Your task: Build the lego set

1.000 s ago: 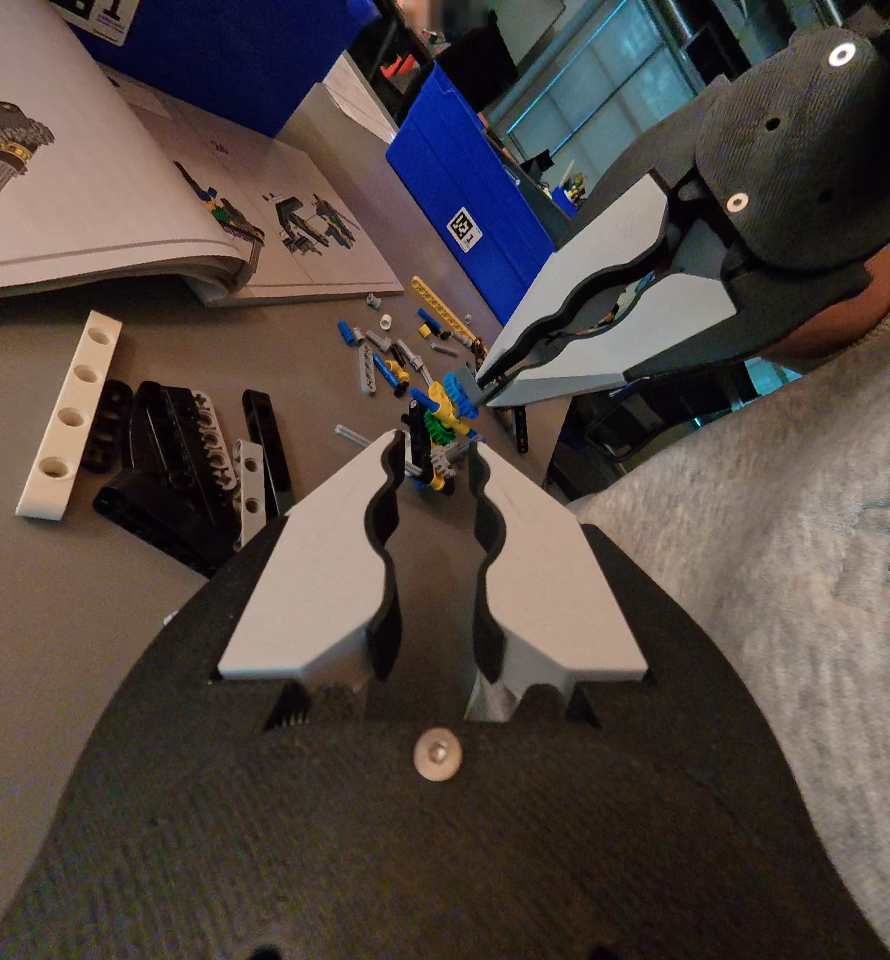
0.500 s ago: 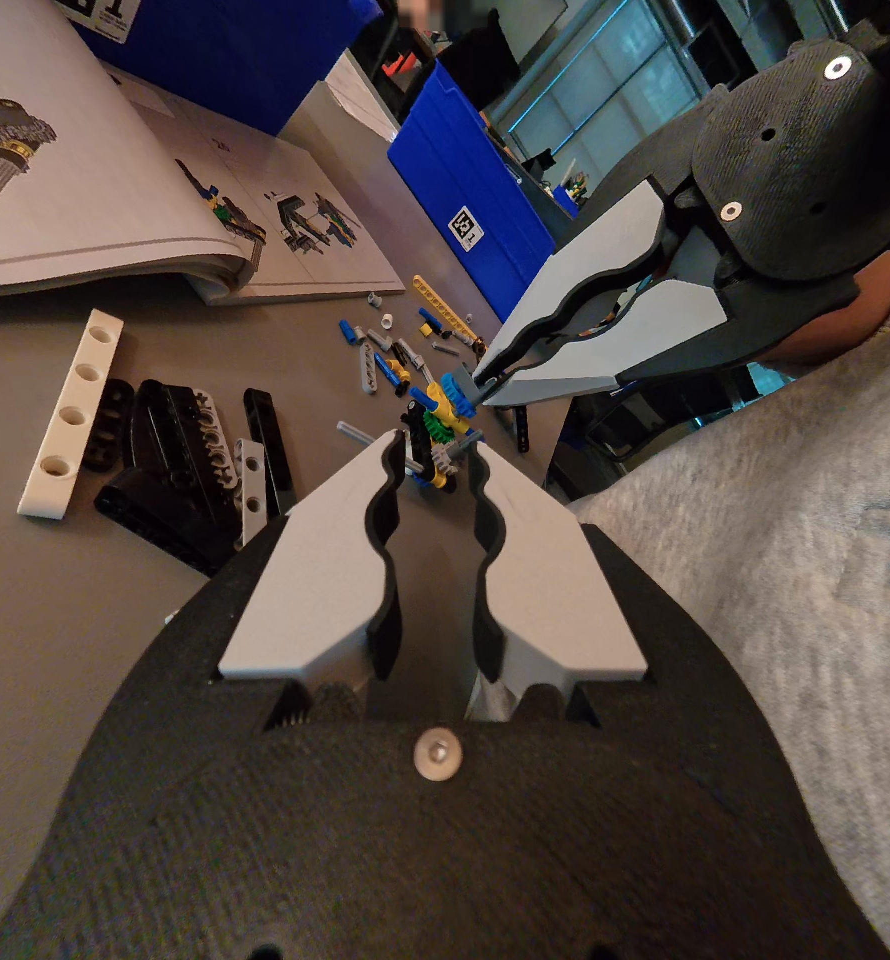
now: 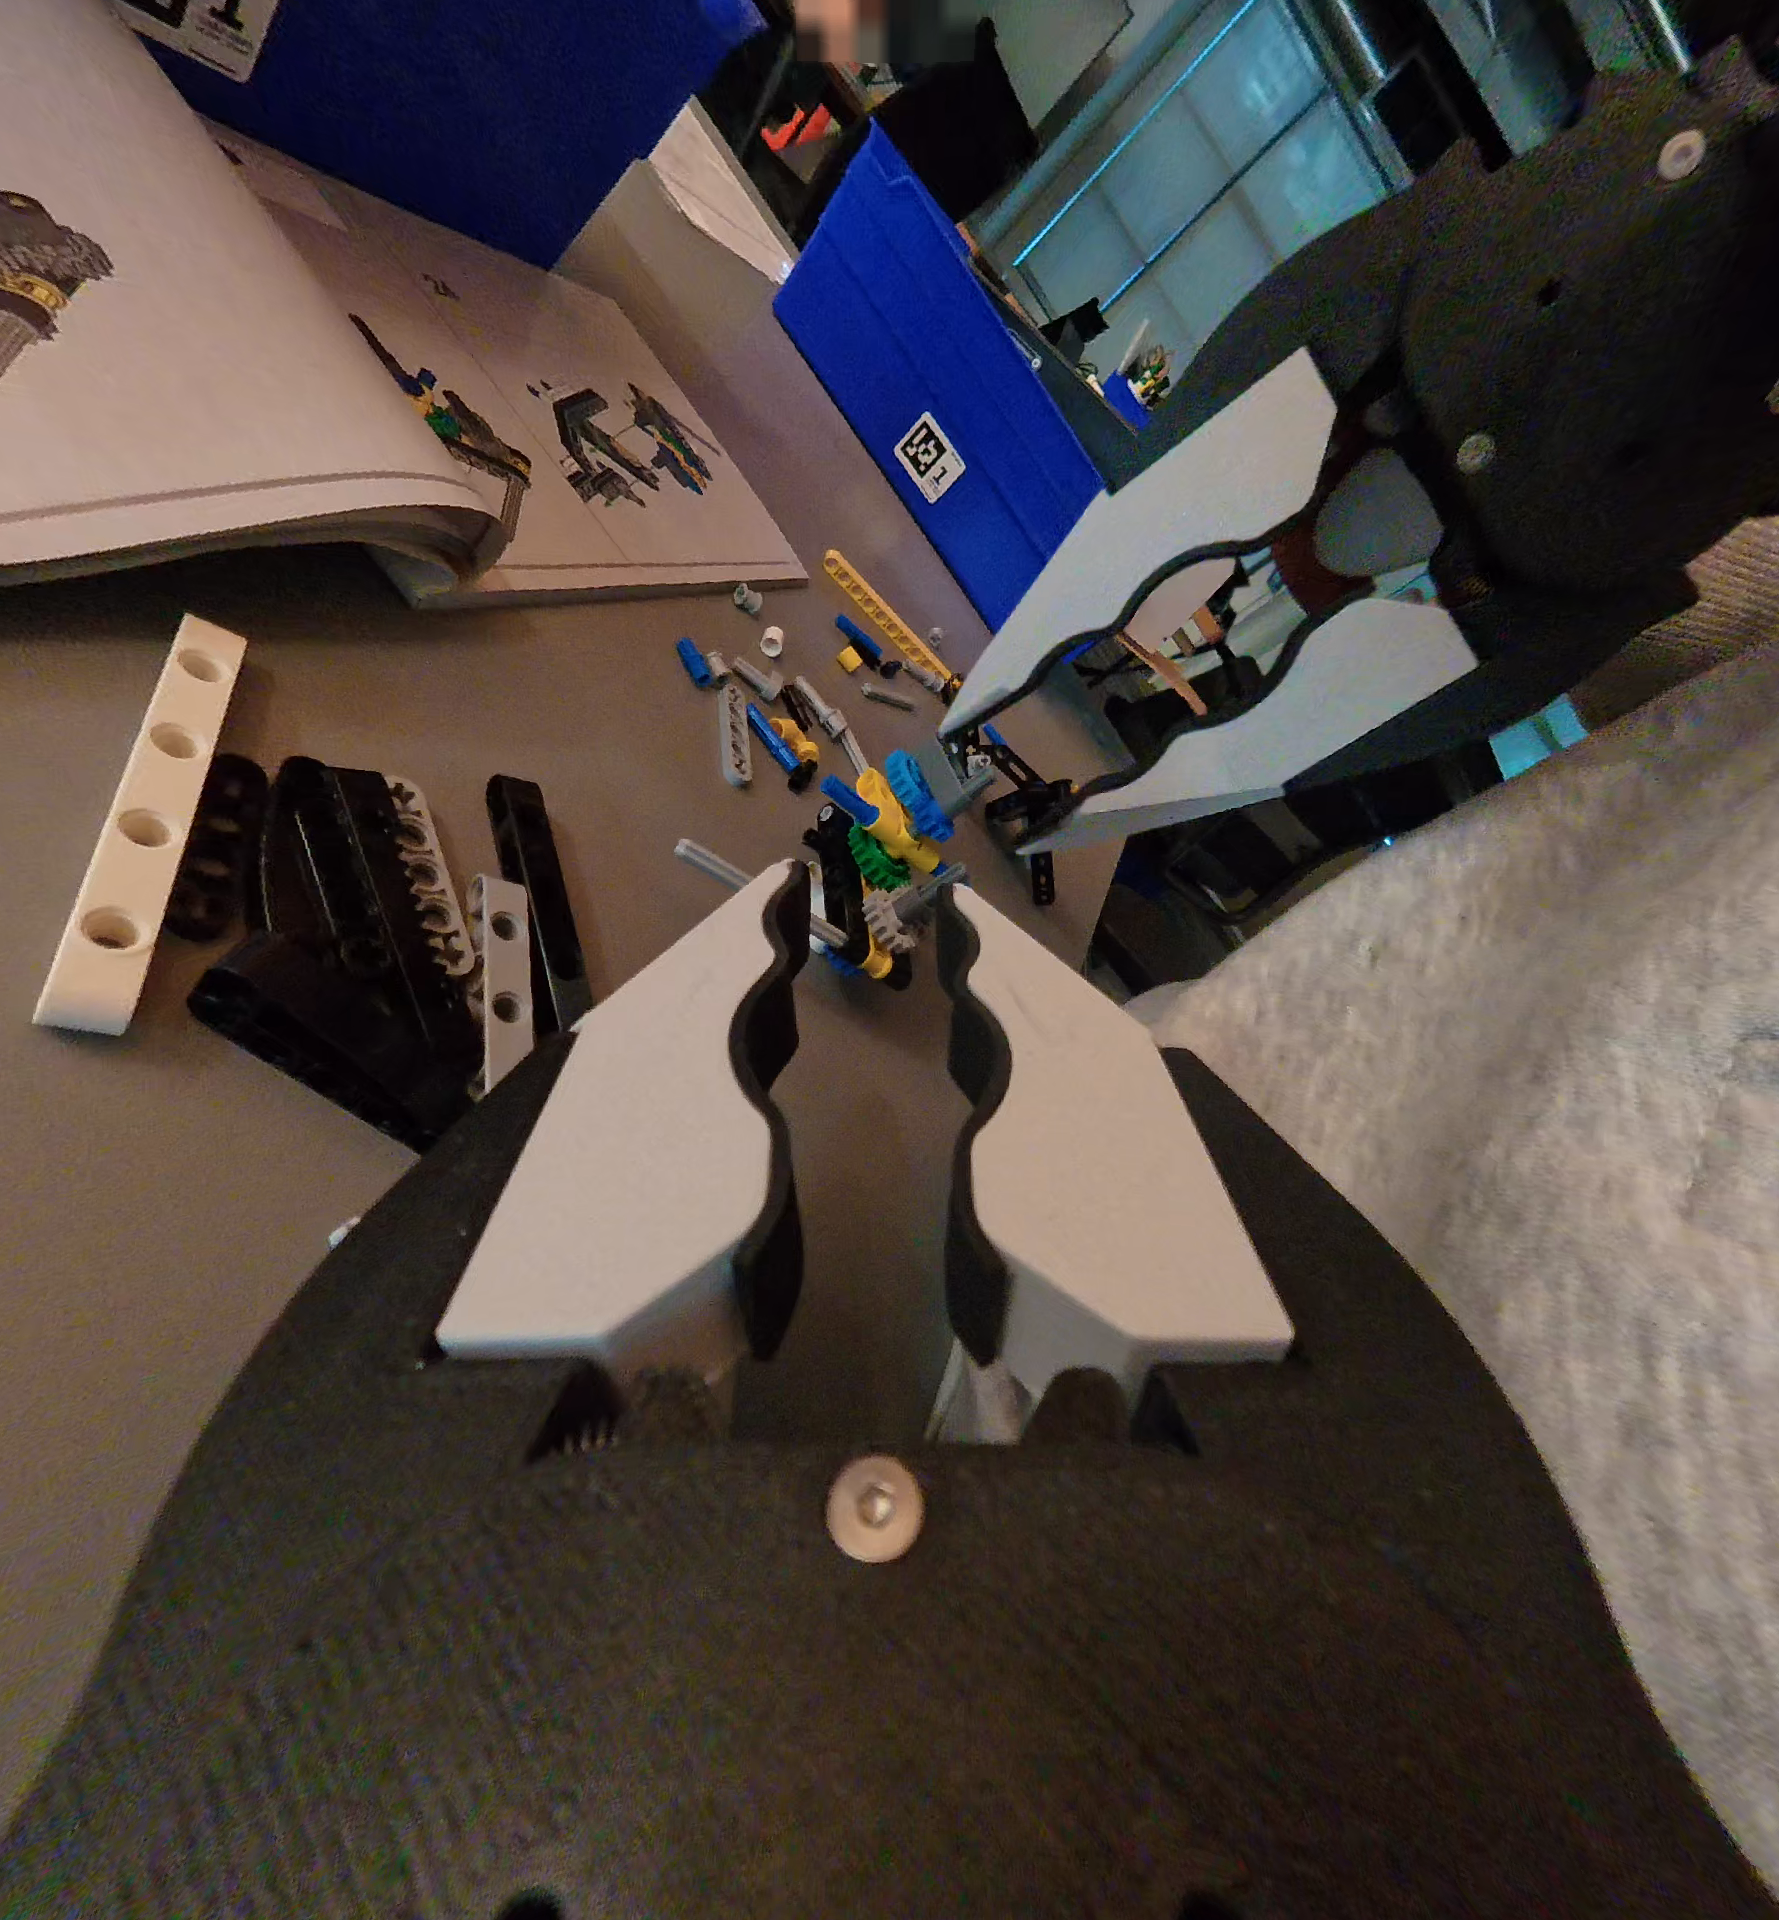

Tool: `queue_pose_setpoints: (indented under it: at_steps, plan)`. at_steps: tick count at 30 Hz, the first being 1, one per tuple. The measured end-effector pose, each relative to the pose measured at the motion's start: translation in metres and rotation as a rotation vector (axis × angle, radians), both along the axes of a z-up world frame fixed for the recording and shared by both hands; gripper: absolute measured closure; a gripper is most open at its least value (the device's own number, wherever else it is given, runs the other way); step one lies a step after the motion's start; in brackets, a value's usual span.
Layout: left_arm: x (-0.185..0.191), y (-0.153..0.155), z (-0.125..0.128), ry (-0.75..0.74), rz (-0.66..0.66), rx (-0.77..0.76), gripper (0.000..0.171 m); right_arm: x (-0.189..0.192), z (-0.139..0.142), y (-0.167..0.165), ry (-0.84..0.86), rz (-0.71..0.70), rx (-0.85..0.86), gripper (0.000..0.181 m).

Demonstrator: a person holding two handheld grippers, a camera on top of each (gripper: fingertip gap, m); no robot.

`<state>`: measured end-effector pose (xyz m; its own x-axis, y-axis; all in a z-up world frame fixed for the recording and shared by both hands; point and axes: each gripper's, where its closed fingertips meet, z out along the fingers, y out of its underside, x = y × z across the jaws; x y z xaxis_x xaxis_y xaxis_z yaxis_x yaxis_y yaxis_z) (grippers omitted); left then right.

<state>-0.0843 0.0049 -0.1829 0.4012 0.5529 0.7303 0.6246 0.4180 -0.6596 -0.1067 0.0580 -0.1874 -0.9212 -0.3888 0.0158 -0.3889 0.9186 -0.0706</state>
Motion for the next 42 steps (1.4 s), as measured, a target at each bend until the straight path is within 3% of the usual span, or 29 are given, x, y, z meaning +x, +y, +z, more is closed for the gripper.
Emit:
queue_pose_setpoints:
  at_steps: [10,19,27,34,42]
  plan:
    - [-0.0010,-0.0003,-0.0008,-0.007,0.002,0.003,0.150,-0.0058,-0.0011,-0.0089,0.042,0.209,-0.006,0.171]
    - [-0.0012,-0.0015,-0.0005,-0.009,0.005,0.010,0.151,-0.0055,-0.0019,-0.0041,0.011,0.173,0.053,0.175]
    - [-0.0012,-0.0019,-0.0002,-0.010,0.005,0.016,0.151,-0.0045,0.0001,-0.0077,-0.025,0.234,0.064,0.158]
    - [-0.0018,-0.0026,-0.0004,-0.015,0.007,0.024,0.151,-0.0047,-0.0066,-0.0047,-0.037,0.294,0.092,0.173]
    - [-0.0018,-0.0028,-0.0003,-0.016,0.007,0.027,0.152,-0.0055,-0.0064,-0.0039,-0.026,0.254,0.095,0.174]
